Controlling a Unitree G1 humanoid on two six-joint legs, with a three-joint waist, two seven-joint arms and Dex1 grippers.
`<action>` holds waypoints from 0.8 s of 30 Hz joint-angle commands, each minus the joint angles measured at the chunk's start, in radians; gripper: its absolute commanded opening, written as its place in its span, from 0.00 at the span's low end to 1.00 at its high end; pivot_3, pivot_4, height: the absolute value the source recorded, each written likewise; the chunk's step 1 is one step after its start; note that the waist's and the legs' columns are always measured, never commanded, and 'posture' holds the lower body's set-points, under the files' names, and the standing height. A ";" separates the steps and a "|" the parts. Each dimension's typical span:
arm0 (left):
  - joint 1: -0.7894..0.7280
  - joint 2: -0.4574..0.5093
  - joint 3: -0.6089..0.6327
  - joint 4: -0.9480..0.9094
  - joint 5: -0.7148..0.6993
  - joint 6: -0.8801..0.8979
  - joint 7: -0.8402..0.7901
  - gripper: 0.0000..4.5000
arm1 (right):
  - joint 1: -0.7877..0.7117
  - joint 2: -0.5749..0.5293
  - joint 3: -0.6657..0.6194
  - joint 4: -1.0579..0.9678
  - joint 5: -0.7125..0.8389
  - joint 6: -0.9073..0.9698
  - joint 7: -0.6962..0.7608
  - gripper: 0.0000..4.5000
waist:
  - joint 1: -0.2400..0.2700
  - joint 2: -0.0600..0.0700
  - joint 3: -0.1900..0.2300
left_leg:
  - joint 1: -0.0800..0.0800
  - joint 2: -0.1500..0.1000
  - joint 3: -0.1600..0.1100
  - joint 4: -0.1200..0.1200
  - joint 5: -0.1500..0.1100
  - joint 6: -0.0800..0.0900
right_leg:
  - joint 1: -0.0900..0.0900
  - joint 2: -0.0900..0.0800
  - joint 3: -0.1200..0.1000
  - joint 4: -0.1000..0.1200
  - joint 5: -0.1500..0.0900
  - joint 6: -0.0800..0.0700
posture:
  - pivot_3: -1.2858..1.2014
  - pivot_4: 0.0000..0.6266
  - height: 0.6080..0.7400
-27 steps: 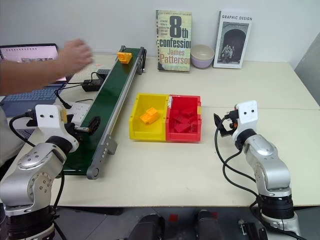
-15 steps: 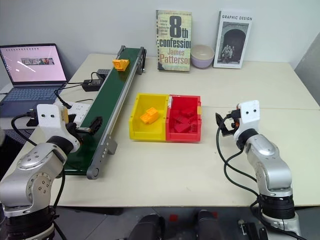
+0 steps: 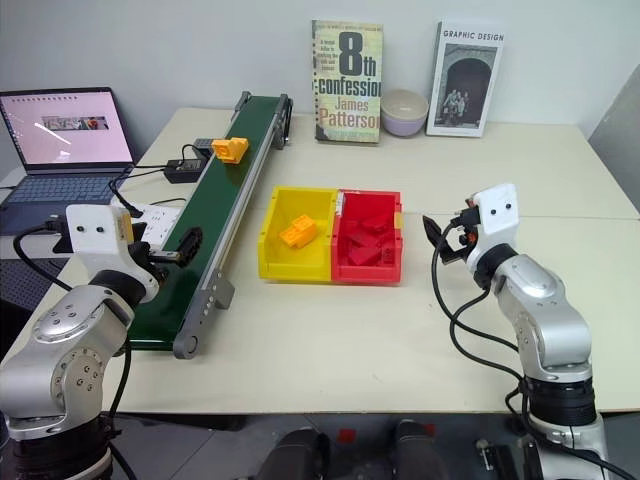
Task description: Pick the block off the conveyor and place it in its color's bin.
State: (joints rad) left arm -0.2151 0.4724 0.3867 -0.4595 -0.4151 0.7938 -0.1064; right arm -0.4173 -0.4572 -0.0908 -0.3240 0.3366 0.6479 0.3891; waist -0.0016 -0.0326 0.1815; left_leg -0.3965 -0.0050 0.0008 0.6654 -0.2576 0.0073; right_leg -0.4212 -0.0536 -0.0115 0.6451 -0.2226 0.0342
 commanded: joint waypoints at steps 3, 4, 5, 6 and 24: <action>-0.087 -0.003 0.006 0.094 0.027 -0.086 -0.005 1.00 | -0.078 -0.029 0.040 -0.021 0.142 0.008 0.226 1.00 | 0.000 0.000 0.000 | 0.000 0.000 0.000 0.000 0.000 0.000 | 0.000 0.000 -0.001 0.000 0.000 0.000 | 0.52 0.24 1.00; -0.106 -0.001 -0.001 0.121 0.032 -0.098 -0.010 1.00 | -0.093 -0.034 0.045 -0.029 0.187 0.029 0.272 1.00 | 0.000 0.000 0.000 | 0.000 0.000 0.000 0.000 0.000 0.000 | 0.000 0.000 -0.001 0.000 0.000 0.000 | 0.52 0.24 1.00; -0.124 0.001 -0.008 0.144 0.033 -0.107 -0.019 1.00 | -0.111 -0.034 0.043 -0.039 0.240 0.063 0.306 1.00 | 0.000 0.000 0.000 | 0.000 0.000 0.000 0.000 0.000 0.000 | 0.000 0.000 -0.001 0.000 0.000 0.000 | 0.52 0.24 1.00; -0.138 0.002 -0.013 0.164 0.035 -0.114 -0.027 1.00 | -0.131 -0.034 0.036 -0.053 0.308 0.105 0.340 1.00 | 0.000 0.000 0.000 | 0.000 0.000 0.000 0.000 0.000 0.000 | 0.000 0.000 -0.001 0.000 0.000 0.000 | 0.52 0.24 1.00; -0.237 0.015 -0.070 0.400 0.076 -0.221 -0.123 1.00 | -0.105 -0.072 0.098 -0.181 0.438 0.166 0.407 1.00 | 0.001 0.000 0.000 | -0.001 0.000 -0.001 0.000 0.000 0.000 | -0.001 -0.001 -0.001 0.000 0.000 0.000 | 0.52 0.24 1.00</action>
State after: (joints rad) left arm -0.4287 0.4701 0.3210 -0.0779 -0.3591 0.6134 -0.2153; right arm -0.5235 -0.5178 0.0136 -0.4592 0.7685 0.8361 0.7876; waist -0.0006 -0.0327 0.1814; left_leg -0.3977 -0.0052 -0.0005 0.6655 -0.2577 0.0074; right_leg -0.4217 -0.0550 -0.0125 0.6449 -0.2224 0.0343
